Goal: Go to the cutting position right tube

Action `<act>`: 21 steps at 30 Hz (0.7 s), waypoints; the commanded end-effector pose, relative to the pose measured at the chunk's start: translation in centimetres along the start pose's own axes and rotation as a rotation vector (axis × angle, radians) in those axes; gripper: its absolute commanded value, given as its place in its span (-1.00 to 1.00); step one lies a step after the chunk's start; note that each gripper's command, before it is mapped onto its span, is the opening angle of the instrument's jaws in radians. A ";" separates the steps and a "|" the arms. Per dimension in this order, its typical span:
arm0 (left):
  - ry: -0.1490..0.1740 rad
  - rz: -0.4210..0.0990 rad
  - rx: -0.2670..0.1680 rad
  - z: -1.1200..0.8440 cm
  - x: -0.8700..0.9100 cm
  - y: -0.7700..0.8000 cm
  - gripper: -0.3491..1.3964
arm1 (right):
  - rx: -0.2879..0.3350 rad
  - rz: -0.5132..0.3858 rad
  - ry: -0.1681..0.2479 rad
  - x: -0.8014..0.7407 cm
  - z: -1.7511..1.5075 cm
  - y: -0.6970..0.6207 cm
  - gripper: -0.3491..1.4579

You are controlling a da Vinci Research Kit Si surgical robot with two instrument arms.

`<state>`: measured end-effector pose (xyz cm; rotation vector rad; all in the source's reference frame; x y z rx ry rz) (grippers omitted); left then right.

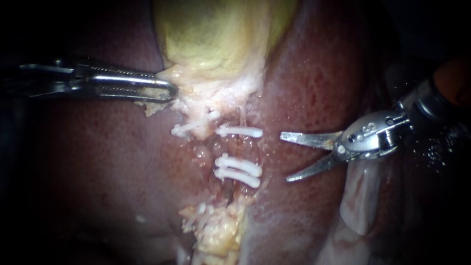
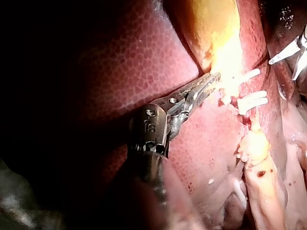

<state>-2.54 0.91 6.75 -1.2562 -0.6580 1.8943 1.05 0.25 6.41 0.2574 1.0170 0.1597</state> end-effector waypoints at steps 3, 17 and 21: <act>-0.002 -0.002 -0.006 -0.10 0.03 0.04 -1.00 | 0.000 0.000 0.000 0.01 0.00 0.00 0.82; 0.026 -0.016 0.019 -0.84 0.41 0.17 -1.00 | 0.015 0.002 0.005 0.04 0.03 -0.02 0.84; 0.026 -0.015 0.019 -0.83 0.39 0.16 -1.00 | 0.045 0.028 0.015 0.08 0.11 -0.02 0.84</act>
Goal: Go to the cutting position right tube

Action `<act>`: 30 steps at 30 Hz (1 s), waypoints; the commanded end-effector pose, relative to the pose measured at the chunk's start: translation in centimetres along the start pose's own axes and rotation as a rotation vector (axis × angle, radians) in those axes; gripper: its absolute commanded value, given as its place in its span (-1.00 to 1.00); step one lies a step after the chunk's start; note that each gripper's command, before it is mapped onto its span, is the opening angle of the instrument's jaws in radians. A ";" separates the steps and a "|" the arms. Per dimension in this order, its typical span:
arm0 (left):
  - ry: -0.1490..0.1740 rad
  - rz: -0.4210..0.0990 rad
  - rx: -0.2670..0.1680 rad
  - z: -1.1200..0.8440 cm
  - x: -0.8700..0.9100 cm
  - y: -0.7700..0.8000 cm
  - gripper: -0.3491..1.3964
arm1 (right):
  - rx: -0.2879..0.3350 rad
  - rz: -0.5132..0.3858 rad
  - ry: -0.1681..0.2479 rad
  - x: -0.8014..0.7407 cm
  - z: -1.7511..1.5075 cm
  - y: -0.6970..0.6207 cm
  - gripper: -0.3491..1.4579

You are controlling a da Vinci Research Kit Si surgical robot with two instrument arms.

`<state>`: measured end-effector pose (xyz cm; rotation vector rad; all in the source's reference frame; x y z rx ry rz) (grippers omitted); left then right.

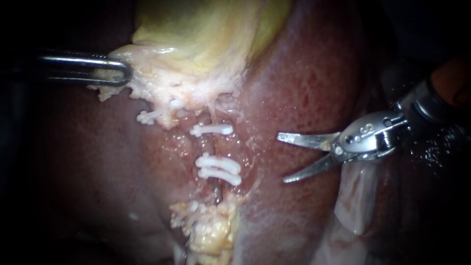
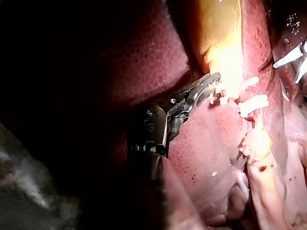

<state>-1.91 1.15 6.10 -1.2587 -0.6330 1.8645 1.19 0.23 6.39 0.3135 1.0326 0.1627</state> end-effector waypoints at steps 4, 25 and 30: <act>0.000 0.000 0.001 0.01 -0.01 0.00 -1.00 | 0.032 0.085 0.012 0.03 0.20 -0.01 0.82; 0.001 0.001 0.004 0.03 -0.02 0.02 -1.00 | 0.127 0.355 0.040 -0.07 1.13 0.14 0.80; 0.002 0.001 0.004 0.04 -0.02 0.02 -1.00 | 0.161 0.360 0.077 -0.06 1.21 0.20 0.80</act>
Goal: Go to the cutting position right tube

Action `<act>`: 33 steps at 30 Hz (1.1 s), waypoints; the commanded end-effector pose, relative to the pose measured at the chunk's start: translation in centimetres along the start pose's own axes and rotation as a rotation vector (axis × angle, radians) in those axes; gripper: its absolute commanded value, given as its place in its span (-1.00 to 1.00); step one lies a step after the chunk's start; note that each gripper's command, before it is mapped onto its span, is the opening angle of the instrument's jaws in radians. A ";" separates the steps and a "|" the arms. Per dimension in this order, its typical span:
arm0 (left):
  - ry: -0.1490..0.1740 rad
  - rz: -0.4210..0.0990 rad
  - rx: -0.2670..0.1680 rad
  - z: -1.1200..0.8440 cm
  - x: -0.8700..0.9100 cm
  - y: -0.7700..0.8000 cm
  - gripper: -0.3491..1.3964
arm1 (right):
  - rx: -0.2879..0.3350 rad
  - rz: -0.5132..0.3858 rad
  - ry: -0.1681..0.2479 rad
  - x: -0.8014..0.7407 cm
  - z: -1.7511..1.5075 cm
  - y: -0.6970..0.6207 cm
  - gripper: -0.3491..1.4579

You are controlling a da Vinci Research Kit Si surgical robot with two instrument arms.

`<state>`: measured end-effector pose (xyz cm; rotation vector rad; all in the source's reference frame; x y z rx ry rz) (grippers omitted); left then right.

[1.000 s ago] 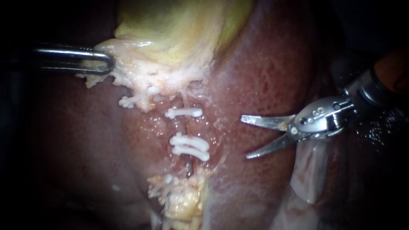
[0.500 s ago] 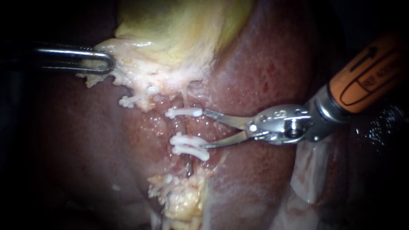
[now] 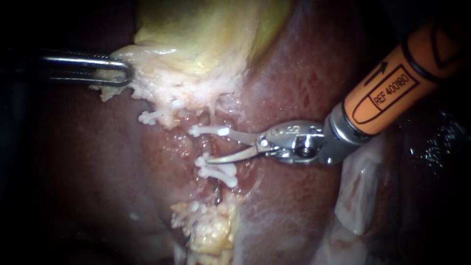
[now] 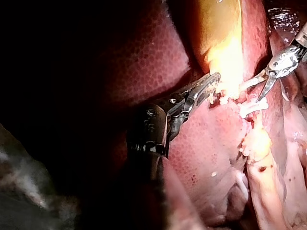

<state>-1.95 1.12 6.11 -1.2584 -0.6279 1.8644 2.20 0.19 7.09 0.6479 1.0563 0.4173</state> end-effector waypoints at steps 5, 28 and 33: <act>0.000 0.000 0.001 0.00 0.00 0.00 -1.00 | 0.061 -0.005 0.048 0.03 0.05 0.02 0.80; 0.001 0.004 0.004 0.07 0.02 0.01 -1.00 | 0.168 0.004 0.071 -0.02 0.33 0.04 0.74; 0.001 0.004 0.004 0.07 0.02 0.02 -1.00 | 0.180 0.000 0.075 -0.01 0.33 0.02 0.73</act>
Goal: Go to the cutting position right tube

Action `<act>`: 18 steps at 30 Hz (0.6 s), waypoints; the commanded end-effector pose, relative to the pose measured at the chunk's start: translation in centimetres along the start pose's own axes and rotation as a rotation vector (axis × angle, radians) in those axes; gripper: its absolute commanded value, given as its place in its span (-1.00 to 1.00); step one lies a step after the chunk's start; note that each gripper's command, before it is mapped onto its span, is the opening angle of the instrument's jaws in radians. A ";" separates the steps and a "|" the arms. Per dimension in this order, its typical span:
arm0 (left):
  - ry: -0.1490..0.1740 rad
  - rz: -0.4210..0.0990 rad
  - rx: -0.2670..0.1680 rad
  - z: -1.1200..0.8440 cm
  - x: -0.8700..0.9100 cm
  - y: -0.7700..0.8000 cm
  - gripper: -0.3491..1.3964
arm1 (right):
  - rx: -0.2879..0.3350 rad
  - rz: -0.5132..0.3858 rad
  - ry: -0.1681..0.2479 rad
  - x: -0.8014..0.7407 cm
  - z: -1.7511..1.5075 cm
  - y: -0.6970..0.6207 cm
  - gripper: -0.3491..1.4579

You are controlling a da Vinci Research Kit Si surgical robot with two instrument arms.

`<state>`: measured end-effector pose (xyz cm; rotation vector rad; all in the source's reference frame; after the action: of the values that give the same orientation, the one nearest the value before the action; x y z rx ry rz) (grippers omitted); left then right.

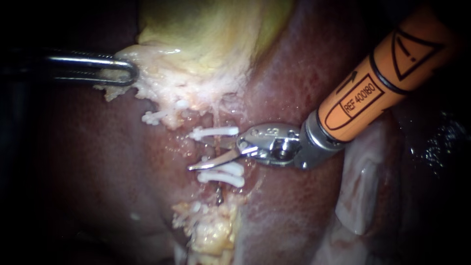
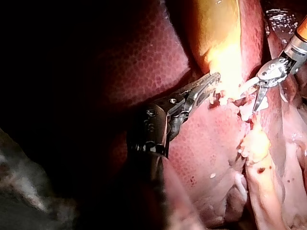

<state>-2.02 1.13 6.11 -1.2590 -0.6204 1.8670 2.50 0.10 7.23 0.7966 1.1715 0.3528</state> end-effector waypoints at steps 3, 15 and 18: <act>0.000 0.000 0.000 0.01 0.00 0.00 -1.00 | 0.022 -0.007 0.018 0.02 0.00 -0.04 0.71; 0.000 0.000 0.001 0.02 0.01 0.00 -1.00 | 0.073 -0.018 0.057 0.13 0.10 -0.17 0.65; 0.000 0.000 0.001 0.02 0.01 0.00 -1.00 | 0.075 -0.018 0.066 0.15 0.14 -0.18 0.65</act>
<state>-2.05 1.14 6.12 -1.2593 -0.6196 1.8671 2.66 0.02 7.00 0.8456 1.2598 0.3223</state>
